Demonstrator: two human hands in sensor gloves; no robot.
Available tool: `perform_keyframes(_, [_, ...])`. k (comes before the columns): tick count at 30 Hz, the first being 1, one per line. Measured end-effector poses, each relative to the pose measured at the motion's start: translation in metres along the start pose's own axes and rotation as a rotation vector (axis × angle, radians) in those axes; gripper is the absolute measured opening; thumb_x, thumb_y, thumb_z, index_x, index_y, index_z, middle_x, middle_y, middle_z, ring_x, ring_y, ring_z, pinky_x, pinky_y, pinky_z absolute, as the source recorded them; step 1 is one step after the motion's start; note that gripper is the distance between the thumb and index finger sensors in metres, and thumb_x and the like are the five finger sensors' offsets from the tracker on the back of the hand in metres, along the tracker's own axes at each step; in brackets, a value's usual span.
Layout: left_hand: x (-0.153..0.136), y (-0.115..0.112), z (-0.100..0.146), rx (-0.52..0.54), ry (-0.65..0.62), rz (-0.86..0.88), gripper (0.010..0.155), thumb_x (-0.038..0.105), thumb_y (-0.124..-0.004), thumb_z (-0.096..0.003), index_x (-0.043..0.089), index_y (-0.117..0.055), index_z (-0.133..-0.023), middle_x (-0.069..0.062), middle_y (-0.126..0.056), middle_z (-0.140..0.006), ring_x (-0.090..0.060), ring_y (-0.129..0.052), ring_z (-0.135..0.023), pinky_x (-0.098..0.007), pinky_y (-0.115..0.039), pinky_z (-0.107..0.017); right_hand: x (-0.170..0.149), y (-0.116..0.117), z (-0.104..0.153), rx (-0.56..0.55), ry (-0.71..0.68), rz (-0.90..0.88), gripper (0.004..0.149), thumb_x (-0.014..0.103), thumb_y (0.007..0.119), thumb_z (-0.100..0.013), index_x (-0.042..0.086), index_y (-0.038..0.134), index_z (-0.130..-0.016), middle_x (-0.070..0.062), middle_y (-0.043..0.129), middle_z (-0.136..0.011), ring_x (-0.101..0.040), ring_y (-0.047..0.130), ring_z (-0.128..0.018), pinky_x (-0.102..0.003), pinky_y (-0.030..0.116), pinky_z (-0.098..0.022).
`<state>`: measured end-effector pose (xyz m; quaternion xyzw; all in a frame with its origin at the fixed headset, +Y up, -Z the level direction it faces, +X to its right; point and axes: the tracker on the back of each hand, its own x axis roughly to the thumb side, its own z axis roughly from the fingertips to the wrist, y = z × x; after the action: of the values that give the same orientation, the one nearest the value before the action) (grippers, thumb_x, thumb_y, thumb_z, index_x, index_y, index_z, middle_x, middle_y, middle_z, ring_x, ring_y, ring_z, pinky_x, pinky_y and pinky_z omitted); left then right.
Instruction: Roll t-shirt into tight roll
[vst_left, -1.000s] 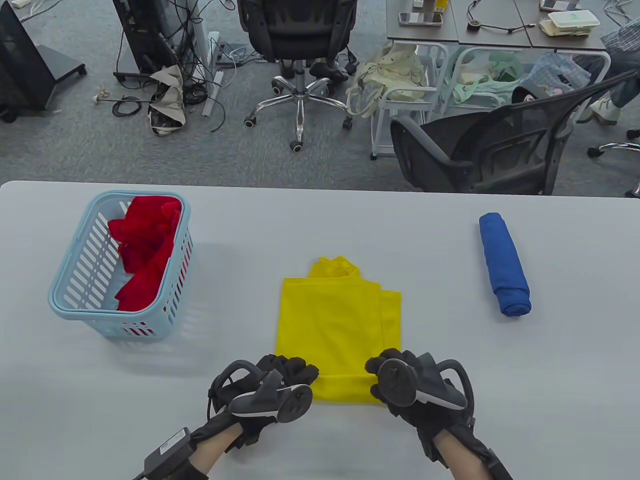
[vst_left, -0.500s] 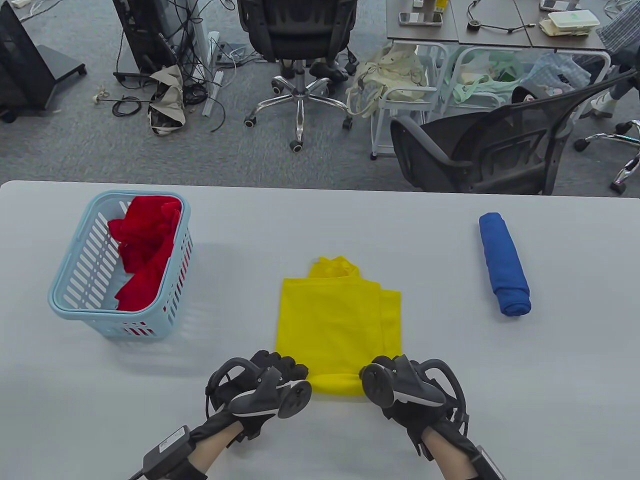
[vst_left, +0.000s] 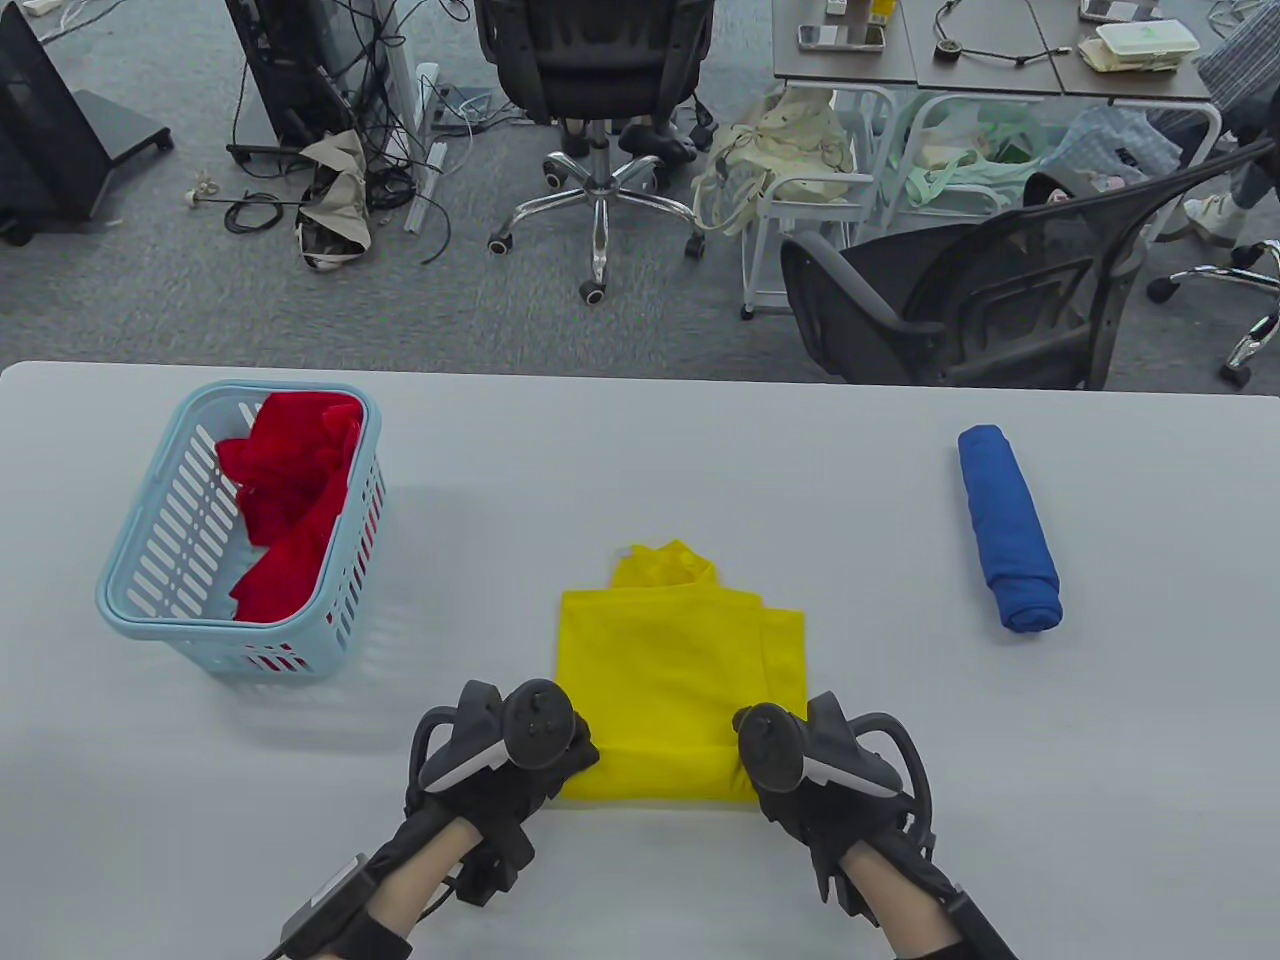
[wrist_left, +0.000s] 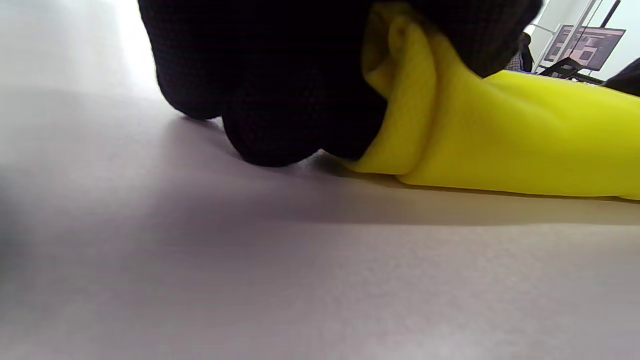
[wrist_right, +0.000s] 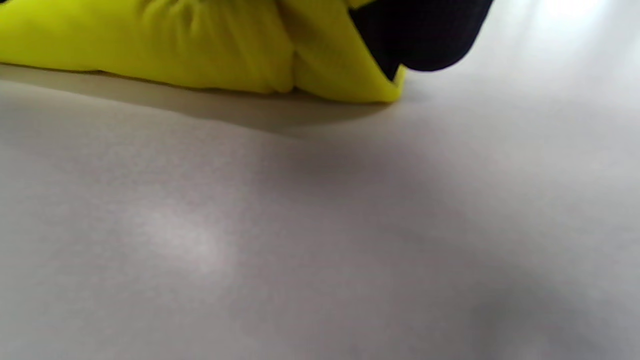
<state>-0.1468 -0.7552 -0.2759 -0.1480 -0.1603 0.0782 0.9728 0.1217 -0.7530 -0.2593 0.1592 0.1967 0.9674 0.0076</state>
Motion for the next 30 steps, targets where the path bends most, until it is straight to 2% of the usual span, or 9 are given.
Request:
perform_keyframes(3, [0.015, -0.002, 0.009, 0.139, 0.081, -0.482, 0.050, 0.050, -0.070, -0.0530, 0.027, -0.076, -0.097, 0.005, -0.097, -0.079, -0.018, -0.100, -0.067, -0.048, -0.079, -0.066, 0.000, 0.001, 0.001, -0.005, 0.006, 0.004, 0.053, 0.037, 0.050, -0.067, 0.011, 0.040, -0.112, -0.003, 0.075, -0.092, -0.020, 0.090, -0.069, -0.048, 0.073, -0.060])
perform_keyframes(5, [0.028, -0.001, 0.017, 0.231, 0.081, -0.687, 0.048, 0.049, -0.071, -0.0524, 0.032, -0.075, -0.097, 0.011, -0.096, -0.078, -0.011, -0.100, -0.062, -0.043, -0.083, -0.064, 0.001, 0.001, 0.001, -0.006, 0.011, 0.005, 0.053, 0.037, 0.050, -0.067, 0.011, 0.041, -0.112, -0.003, 0.075, -0.091, -0.019, 0.091, -0.069, -0.048, 0.073, -0.059])
perform_keyframes(9, [0.040, 0.000, 0.029, 0.216, -0.077, -0.459, 0.049, 0.047, -0.066, -0.0551, 0.032, -0.069, -0.102, 0.004, -0.089, -0.091, -0.017, -0.094, -0.074, -0.047, -0.077, -0.068, 0.000, 0.001, 0.001, -0.001, 0.017, -0.010, 0.053, 0.037, 0.051, -0.067, 0.011, 0.042, -0.112, -0.003, 0.076, -0.091, -0.019, 0.091, -0.068, -0.047, 0.074, -0.059])
perform_keyframes(12, [0.038, -0.008, 0.027, 0.078, -0.322, -0.346, 0.053, 0.049, -0.066, -0.0540, 0.036, -0.065, -0.105, -0.001, -0.080, -0.103, -0.023, -0.087, -0.088, -0.050, -0.071, -0.073, -0.001, 0.002, 0.001, -0.005, 0.013, -0.010, 0.053, 0.037, 0.051, -0.067, 0.011, 0.042, -0.112, -0.003, 0.076, -0.091, -0.019, 0.092, -0.068, -0.047, 0.074, -0.058])
perform_keyframes(19, [0.037, -0.015, 0.022, 0.056, -0.285, -0.412, 0.061, 0.052, -0.073, -0.0488, 0.039, -0.059, -0.106, 0.001, -0.074, -0.106, -0.020, -0.085, -0.090, -0.048, -0.071, -0.075, -0.003, -0.011, 0.020, -0.183, 0.264, 0.177, 0.067, 0.054, 0.061, -0.063, 0.013, 0.043, -0.114, -0.006, 0.073, -0.096, -0.024, 0.089, -0.074, -0.050, 0.072, -0.061])
perform_keyframes(22, [0.038, -0.018, 0.022, 0.059, -0.288, -0.455, 0.065, 0.053, -0.075, -0.0478, 0.038, -0.056, -0.108, 0.001, -0.072, -0.107, -0.019, -0.084, -0.090, -0.047, -0.072, -0.075, 0.004, -0.018, 0.030, -0.207, 0.058, 0.143, 0.056, 0.046, 0.064, -0.065, 0.026, 0.044, -0.113, -0.010, 0.054, -0.109, -0.027, 0.077, -0.086, -0.053, 0.062, -0.068])
perform_keyframes(24, [0.039, -0.020, 0.020, 0.057, -0.283, -0.469, 0.067, 0.053, -0.075, -0.0477, 0.035, -0.054, -0.109, 0.001, -0.070, -0.108, -0.019, -0.084, -0.090, -0.047, -0.072, -0.075, 0.014, -0.014, 0.031, -0.118, -0.159, 0.077, 0.054, 0.045, 0.067, -0.064, 0.028, 0.048, -0.111, -0.011, 0.041, -0.117, -0.033, 0.064, -0.099, -0.057, 0.053, -0.072])
perform_keyframes(28, [0.040, -0.021, 0.018, 0.069, -0.266, -0.498, 0.065, 0.050, -0.074, -0.0498, 0.034, -0.053, -0.109, 0.001, -0.069, -0.108, -0.017, -0.084, -0.088, -0.046, -0.072, -0.075, 0.025, 0.007, 0.020, -0.024, -0.114, 0.260, 0.071, 0.048, 0.075, -0.059, 0.025, 0.037, -0.114, -0.008, 0.040, -0.120, -0.035, 0.056, -0.107, -0.057, 0.053, -0.073])
perform_keyframes(30, [0.042, -0.022, 0.018, 0.078, -0.251, -0.523, 0.062, 0.048, -0.072, -0.0517, 0.034, -0.054, -0.109, 0.002, -0.069, -0.108, -0.017, -0.085, -0.087, -0.045, -0.073, -0.075, 0.024, 0.008, 0.015, -0.049, -0.094, 0.285, 0.068, 0.044, 0.074, -0.061, 0.028, 0.033, -0.113, -0.004, 0.041, -0.119, -0.032, 0.058, -0.107, -0.056, 0.053, -0.073])
